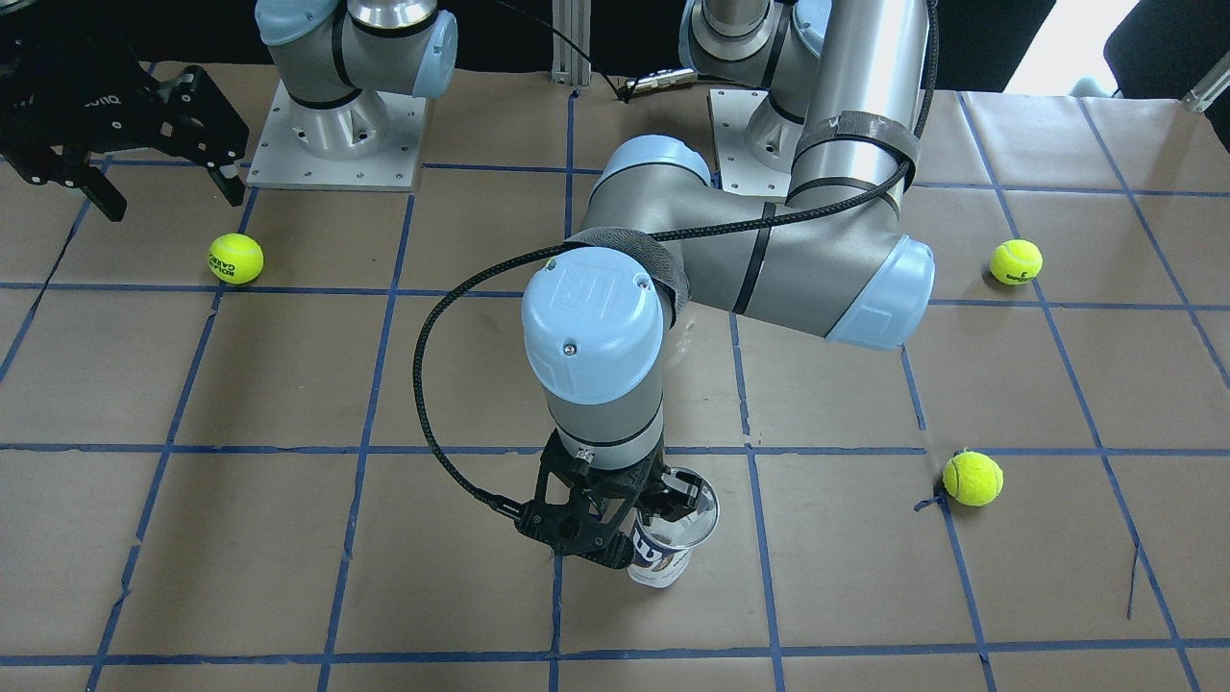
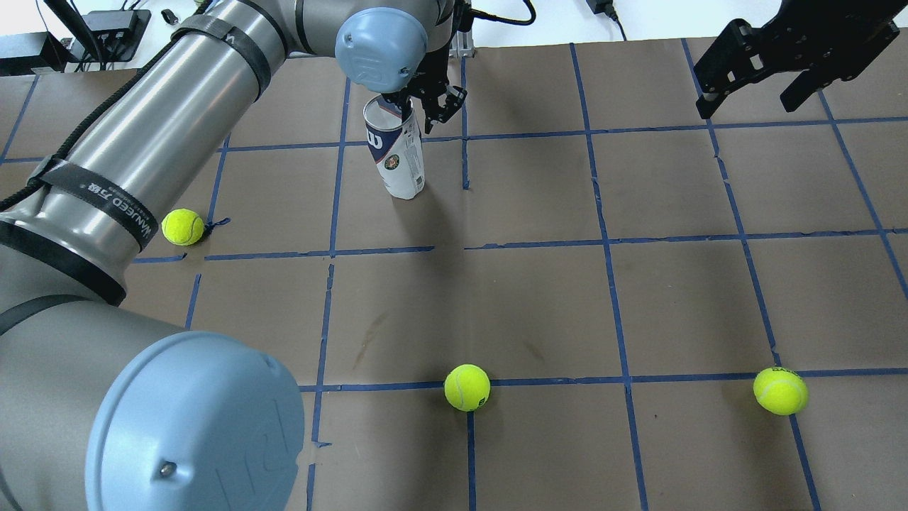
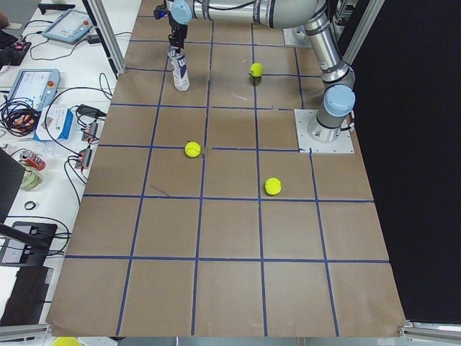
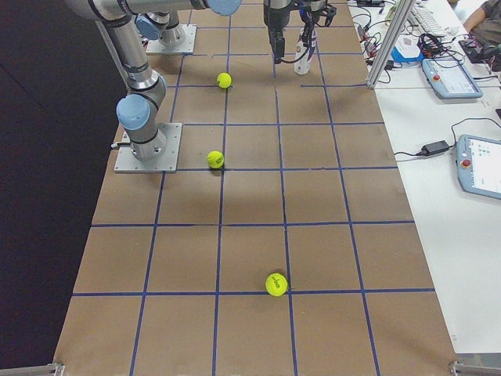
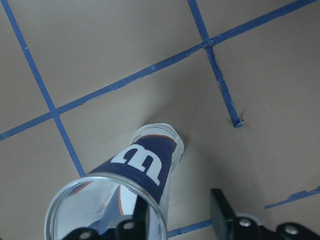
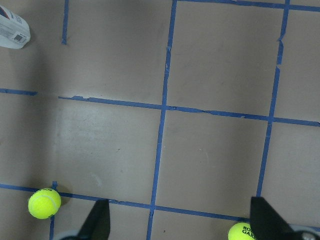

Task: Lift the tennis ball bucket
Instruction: 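Lower the upright can onto the table and open the left gripper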

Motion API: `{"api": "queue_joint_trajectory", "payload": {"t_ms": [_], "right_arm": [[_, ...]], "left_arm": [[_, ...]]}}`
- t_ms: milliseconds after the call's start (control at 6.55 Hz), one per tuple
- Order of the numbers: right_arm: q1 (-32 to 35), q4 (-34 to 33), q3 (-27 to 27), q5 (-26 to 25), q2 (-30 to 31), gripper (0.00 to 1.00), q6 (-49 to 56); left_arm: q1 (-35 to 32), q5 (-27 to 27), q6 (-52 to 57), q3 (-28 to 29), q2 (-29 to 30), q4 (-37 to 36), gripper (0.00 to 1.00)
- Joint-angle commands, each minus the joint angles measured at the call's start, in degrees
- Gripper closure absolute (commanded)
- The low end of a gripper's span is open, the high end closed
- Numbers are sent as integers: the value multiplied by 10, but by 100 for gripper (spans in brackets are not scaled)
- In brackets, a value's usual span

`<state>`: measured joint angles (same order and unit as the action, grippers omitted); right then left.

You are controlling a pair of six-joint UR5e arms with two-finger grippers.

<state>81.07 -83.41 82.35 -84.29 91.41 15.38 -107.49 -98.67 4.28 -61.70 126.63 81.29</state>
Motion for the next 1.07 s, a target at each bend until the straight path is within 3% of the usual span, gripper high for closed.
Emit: {"api": "queue_joint_trajectory", "payload": {"t_ms": [0, 305, 611, 916], "right_arm": [[0, 0, 0, 0, 0, 0, -1], [0, 2, 0, 0, 0, 0, -1], [0, 1, 0, 0, 0, 0, -1], [1, 1, 0, 0, 0, 0, -1]], "left_arm": [[1, 1, 0, 2, -4, 1, 4], [2, 1, -1, 6, -9, 1, 1], [4, 1, 0, -3, -64, 18, 0], [32, 1, -1, -6, -125, 92, 0]]}}
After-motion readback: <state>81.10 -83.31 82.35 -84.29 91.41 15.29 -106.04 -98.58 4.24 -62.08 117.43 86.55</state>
